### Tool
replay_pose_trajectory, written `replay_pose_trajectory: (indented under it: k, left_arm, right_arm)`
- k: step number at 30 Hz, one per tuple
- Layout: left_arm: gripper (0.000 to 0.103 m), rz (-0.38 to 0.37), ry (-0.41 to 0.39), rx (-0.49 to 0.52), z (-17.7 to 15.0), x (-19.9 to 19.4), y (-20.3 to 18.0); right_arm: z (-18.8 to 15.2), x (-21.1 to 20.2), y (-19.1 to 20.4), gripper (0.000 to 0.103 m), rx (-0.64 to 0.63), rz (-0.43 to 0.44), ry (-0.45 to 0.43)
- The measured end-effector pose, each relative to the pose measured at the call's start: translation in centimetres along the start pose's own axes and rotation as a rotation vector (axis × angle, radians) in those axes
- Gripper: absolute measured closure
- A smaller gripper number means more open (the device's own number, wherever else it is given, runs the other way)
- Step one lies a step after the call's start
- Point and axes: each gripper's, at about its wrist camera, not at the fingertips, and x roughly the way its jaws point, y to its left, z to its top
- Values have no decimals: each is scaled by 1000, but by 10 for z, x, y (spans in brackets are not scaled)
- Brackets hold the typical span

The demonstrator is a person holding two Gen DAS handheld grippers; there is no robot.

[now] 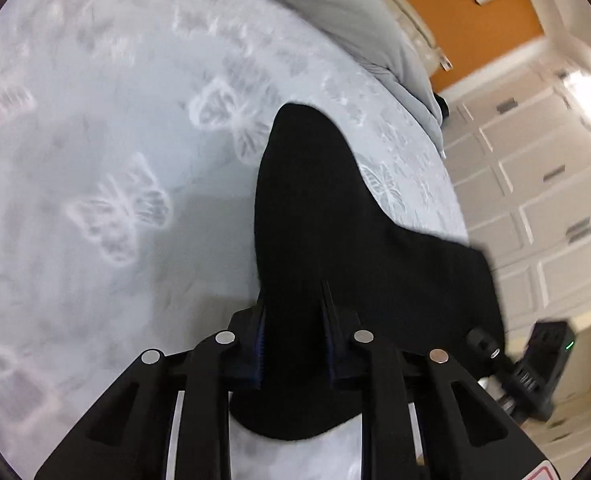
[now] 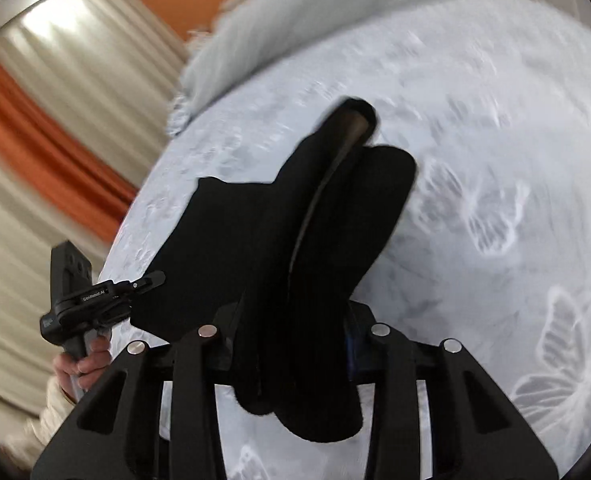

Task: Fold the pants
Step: 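Open both tools and release the folded black pants onto the bed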

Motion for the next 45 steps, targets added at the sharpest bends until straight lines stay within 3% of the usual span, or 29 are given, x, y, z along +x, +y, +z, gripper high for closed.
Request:
replay_pose_trajectory:
  k: [1, 3, 4, 5, 7, 9, 11, 12, 13, 16, 20, 23, 26, 29, 31, 34, 37, 40, 45]
  left_arm:
    - [84, 17, 1, 22, -5, -5, -2]
    - [69, 142, 32, 66, -20, 2, 3]
    - [64, 189, 49, 78, -24, 8, 6]
    - [53, 230, 42, 83, -29, 11, 9]
    - [51, 288, -23, 129, -32, 5, 1]
    - [46, 374, -86, 244, -34, -3, -21]
    - [41, 427, -171, 323, -36, -10, -40]
    - [38, 441, -201, 356, -37, -12, -50]
    - [37, 448, -212, 371, -37, -11, -55]
    - [34, 458, -238, 414, -39, -2, -73]
    - [30, 468, -183, 430, -34, 24, -83]
    - [30, 527, -130, 459, -35, 48, -85]
    - [29, 525, -96, 440, -36, 55, -80]
    - [28, 508, -84, 417, -34, 56, -77]
    - [28, 506, -83, 418, -34, 56, -77]
    - [28, 515, -93, 435, -37, 54, -79]
    - [26, 520, -96, 444, -39, 50, -77]
    - [25, 523, -94, 454, -43, 49, -76]
    - [24, 540, -101, 488, -51, 48, -79]
  right_arm:
    - [-6, 12, -5, 62, -27, -71, 68]
    - [-17, 39, -26, 48, 5, -201, 192]
    - [-19, 42, -35, 33, 47, -219, 184]
    - [-18, 35, -38, 31, 79, -202, 149]
    - [-10, 8, -24, 43, 24, -240, 36]
    - [-4, -19, -6, 49, -44, -267, -103]
    - [5, -32, 9, 81, -76, -225, -174]
    - [11, -30, 15, 88, -88, -202, -192]
    - [15, -24, 22, 93, -109, -188, -190]
    - [27, 21, 42, 94, -165, -187, -108]
    - [41, 96, 2, 98, -124, -333, 66]
    - [46, 70, -8, 94, 30, -275, -6]
    - [47, 56, 19, 94, -77, -220, -56]
    - [35, 90, 6, 96, -94, -344, 60]
    - [32, 81, 4, 97, -41, -320, 21]
    - [24, 50, 35, 91, -121, -255, -15]
    - [-4, 35, 47, 91, -176, -241, 37]
    - [-26, 52, 32, 93, -195, -271, 140]
    - [-32, 24, 24, 93, -149, -237, 71]
